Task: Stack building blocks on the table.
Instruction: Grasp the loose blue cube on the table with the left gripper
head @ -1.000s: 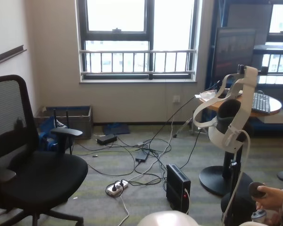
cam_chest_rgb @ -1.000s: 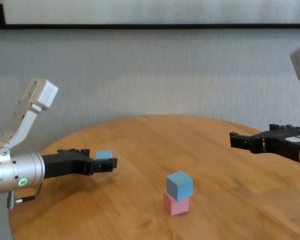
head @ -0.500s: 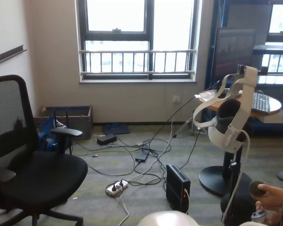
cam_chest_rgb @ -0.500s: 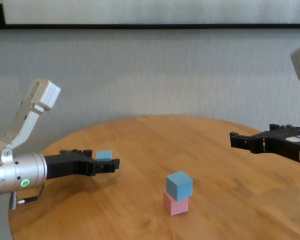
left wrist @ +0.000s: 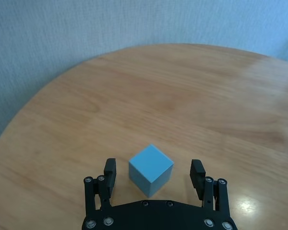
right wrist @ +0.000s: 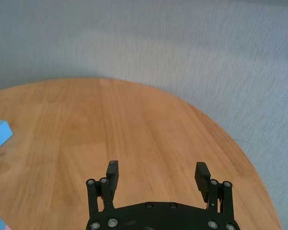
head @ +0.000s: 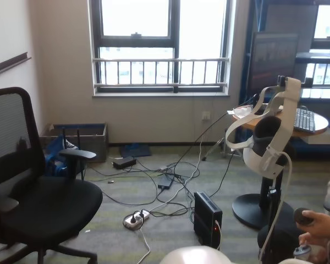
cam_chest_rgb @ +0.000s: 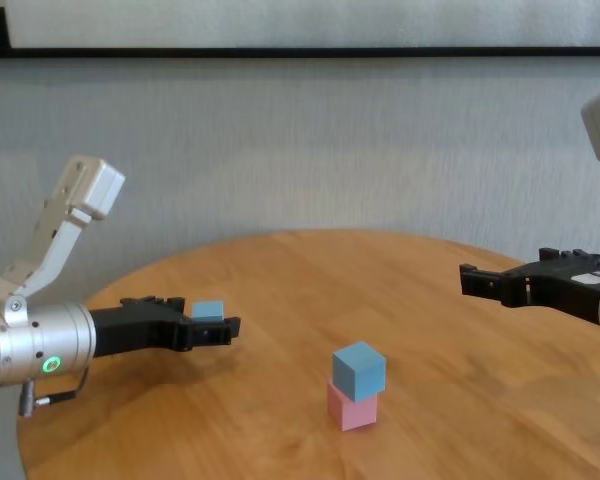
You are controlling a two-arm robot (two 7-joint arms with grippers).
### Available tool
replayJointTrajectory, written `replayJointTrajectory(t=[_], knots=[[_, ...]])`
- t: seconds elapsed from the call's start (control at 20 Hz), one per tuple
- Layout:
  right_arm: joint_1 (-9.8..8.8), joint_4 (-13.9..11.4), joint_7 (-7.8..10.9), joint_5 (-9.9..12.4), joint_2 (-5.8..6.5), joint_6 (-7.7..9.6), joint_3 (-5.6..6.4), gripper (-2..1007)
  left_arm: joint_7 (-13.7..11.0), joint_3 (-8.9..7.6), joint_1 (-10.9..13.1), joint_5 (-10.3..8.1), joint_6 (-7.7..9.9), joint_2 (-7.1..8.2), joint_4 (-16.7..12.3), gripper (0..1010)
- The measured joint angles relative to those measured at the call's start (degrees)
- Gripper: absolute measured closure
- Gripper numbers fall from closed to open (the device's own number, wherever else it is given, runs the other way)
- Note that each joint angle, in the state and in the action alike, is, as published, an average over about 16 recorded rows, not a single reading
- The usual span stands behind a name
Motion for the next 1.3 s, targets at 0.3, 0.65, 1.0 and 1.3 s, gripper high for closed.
replayJointTrajectory(t=[0.3, 0.65, 1.0, 1.3], knots=[[0.0, 0.0, 0.0, 0.0, 0.0, 0.0, 0.0, 0, 1.04, 0.68, 2.63, 0.44, 2.86, 1.06, -5.94, 10], [0.0, 0.0, 0.0, 0.0, 0.0, 0.0, 0.0, 0, 0.2, 0.47, 0.31, 1.49, 1.12, -0.2, -1.1, 10], [0.0, 0.0, 0.0, 0.0, 0.0, 0.0, 0.0, 0, -1.17, 0.3, -4.84, 1.87, -3.77, -2.64, 9.85, 10], [0.0, 0.0, 0.0, 0.0, 0.0, 0.0, 0.0, 0, -1.71, 0.34, -7.14, 1.84, -6.04, -3.65, 14.67, 10]])
